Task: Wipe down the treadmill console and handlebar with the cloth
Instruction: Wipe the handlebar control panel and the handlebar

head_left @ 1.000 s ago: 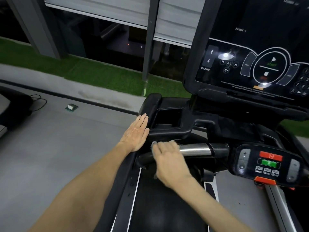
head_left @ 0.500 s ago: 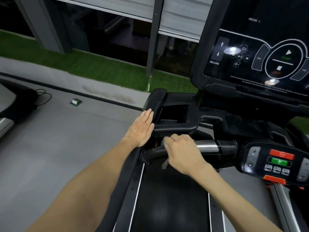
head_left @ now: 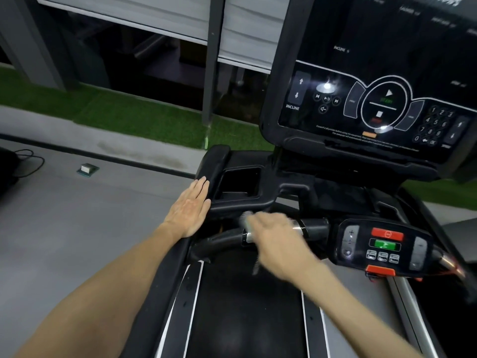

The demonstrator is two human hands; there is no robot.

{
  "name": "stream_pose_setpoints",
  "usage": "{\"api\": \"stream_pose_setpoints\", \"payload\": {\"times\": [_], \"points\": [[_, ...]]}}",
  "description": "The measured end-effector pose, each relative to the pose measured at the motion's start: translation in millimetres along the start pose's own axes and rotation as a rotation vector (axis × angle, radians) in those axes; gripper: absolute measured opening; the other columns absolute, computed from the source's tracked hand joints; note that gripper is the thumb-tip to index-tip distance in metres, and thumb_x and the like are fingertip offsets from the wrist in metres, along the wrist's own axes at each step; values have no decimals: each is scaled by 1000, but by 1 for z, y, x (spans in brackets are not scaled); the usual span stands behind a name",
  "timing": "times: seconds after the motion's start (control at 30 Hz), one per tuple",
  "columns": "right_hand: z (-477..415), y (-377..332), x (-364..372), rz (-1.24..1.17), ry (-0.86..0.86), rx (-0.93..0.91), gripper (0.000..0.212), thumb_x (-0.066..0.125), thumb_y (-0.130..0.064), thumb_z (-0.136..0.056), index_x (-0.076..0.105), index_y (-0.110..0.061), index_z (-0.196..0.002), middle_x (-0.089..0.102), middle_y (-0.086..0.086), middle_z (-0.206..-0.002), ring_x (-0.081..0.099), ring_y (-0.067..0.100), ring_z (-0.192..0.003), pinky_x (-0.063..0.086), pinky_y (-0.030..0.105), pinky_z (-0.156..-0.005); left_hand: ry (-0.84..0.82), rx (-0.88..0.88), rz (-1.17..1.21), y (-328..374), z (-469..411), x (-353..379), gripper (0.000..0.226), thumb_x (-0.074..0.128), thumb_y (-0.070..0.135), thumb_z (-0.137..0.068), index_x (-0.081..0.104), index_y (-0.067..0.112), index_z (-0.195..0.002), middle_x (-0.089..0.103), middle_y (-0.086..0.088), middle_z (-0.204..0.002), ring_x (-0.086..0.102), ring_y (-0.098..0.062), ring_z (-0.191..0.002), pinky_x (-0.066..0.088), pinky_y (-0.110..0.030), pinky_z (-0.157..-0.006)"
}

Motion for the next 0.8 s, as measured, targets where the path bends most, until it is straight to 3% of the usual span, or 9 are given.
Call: {"api": "stream_pose_setpoints", "payload": {"times": [0.1, 0.23, 0.33, 0.43, 0.57, 0.67, 0.8], "points": [[4, -18, 12, -52, 32, -100, 67, 64, -8, -70, 47, -9, -135, 55, 4, -108, 51, 24, -97, 44, 37, -94, 1, 0, -9, -1, 0, 0, 57, 24, 31, -107, 10, 6, -157, 2, -6, -165, -1, -19, -152, -2, -26, -121], [44, 33, -7, -5, 173, 262, 75, 58, 7, -61, 49, -4, -134, 56, 10, -115, 54, 30, -104, 46, 40, -96, 3, -6, -26, -1, -1, 1, 57, 23, 31, -107, 9, 6, -157, 1, -6, -165, -2, -19, -152, -3, -26, -121], [58, 40, -7, 54, 162, 369, 79, 64, 13, -59, 45, 4, -135, 51, 18, -128, 48, 36, -121, 39, 45, -106, 9, -11, -40, 0, -2, 2, 57, 23, 31, -107, 9, 6, -156, 1, -7, -165, -2, -20, -152, -2, -27, -121], [48, 17, 6, 18, 185, 286, 79, 58, 15, -59, 46, 2, -136, 49, 18, -136, 44, 38, -128, 35, 50, -107, 6, -9, -42, 1, -2, 2, 57, 23, 31, -107, 9, 5, -156, 2, -8, -165, -1, -21, -152, -2, -28, -121], [20, -42, 32, 24, 114, -28, 67, 40, -3, -73, 47, -3, -139, 49, 15, -142, 44, 33, -132, 37, 48, -109, -2, -9, -67, 3, -2, 1, 57, 22, 30, -107, 9, 5, -156, 2, -9, -165, 0, -21, -152, 0, -30, -123], [1, -74, 47, 43, 24, -95, 70, 69, -15, -73, 47, -6, -139, 50, 13, -141, 46, 31, -132, 36, 44, -111, -16, -8, -83, 3, -2, -1, 57, 20, 30, -107, 7, 5, -156, 0, -8, -165, -2, -20, -152, 1, -30, -123], [-9, -85, 54, 111, -8, -179, 67, 73, -23, -74, 51, -8, -136, 55, 8, -134, 49, 27, -127, 35, 39, -112, -17, -4, -29, 0, -1, -1, 56, 23, 30, -107, 10, 6, -156, 3, -7, -165, 0, -20, -152, 4, -32, -123]]}}
Point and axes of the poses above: each hand's wrist, its own z-axis away from the middle knuckle, its own x-axis out of the palm, y = z × x, the point moved 1 cm from there along -z, towards the middle knuckle
